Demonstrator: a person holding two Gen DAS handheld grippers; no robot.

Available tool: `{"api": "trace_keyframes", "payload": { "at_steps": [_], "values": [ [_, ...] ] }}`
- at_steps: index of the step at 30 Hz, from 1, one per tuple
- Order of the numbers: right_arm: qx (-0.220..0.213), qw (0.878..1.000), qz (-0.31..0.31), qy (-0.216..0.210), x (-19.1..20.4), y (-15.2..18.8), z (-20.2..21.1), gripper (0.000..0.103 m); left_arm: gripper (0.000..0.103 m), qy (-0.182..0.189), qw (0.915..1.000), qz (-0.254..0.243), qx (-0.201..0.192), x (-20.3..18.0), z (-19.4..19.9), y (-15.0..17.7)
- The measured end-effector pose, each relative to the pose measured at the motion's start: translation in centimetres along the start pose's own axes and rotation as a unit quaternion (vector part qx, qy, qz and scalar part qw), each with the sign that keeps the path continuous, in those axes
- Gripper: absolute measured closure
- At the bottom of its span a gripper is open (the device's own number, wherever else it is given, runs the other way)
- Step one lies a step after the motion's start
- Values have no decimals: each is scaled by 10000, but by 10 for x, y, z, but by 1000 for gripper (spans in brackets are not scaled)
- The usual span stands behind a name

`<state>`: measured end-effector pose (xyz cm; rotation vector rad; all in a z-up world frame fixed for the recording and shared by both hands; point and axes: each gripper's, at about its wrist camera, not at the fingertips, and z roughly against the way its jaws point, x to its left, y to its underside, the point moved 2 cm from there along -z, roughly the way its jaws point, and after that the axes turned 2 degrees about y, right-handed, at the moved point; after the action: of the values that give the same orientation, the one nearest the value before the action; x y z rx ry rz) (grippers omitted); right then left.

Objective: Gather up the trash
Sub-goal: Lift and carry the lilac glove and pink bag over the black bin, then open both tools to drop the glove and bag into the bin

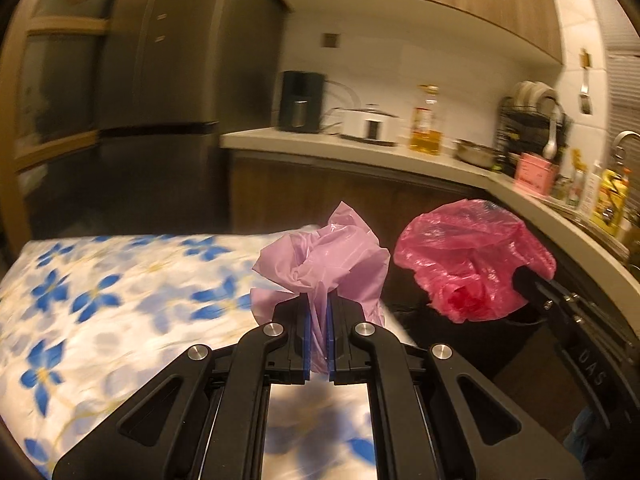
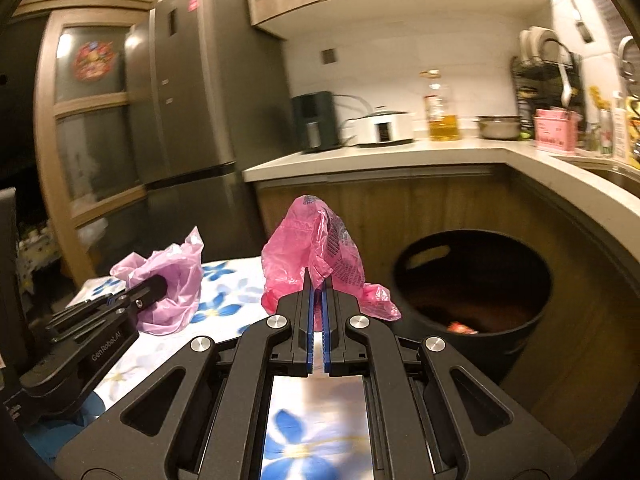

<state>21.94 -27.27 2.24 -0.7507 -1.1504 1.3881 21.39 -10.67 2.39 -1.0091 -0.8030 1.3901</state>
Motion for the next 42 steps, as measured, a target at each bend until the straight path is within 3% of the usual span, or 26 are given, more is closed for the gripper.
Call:
{"api": "trace_keyframes", "payload": {
  "at_steps": [6,15,31,33,36,38,40,42],
  "values": [
    [-144,9980,-258,558,-60,-12,3,100,98,515,9979,-382,-81,-58,-25,-12],
    [-295,9922,-500,1099,-121,-26,2,100,98,1190,9910,-602,-65,-122,-65,-22],
    [-220,9895,-610,1291,-152,-32,-24,99,96,1727,9818,-794,17,-160,-109,-18],
    [-204,9895,-623,1285,-154,-32,-28,99,89,1700,9824,-772,42,-158,-113,-17],
    [-157,9891,-623,1325,-156,-30,-32,96,69,1678,9831,-735,42,-155,-117,-18],
    [-107,9888,-681,1327,-158,-29,-34,83,52,1656,9836,-712,20,-153,-118,-17],
    [-107,9883,-726,1338,-160,-29,-33,65,44,1598,9849,-666,-18,-149,-117,-17],
    [-127,9880,-705,1372,-159,-28,-31,61,41,1526,9862,-635,15,-144,-117,-16]
  ]
}}
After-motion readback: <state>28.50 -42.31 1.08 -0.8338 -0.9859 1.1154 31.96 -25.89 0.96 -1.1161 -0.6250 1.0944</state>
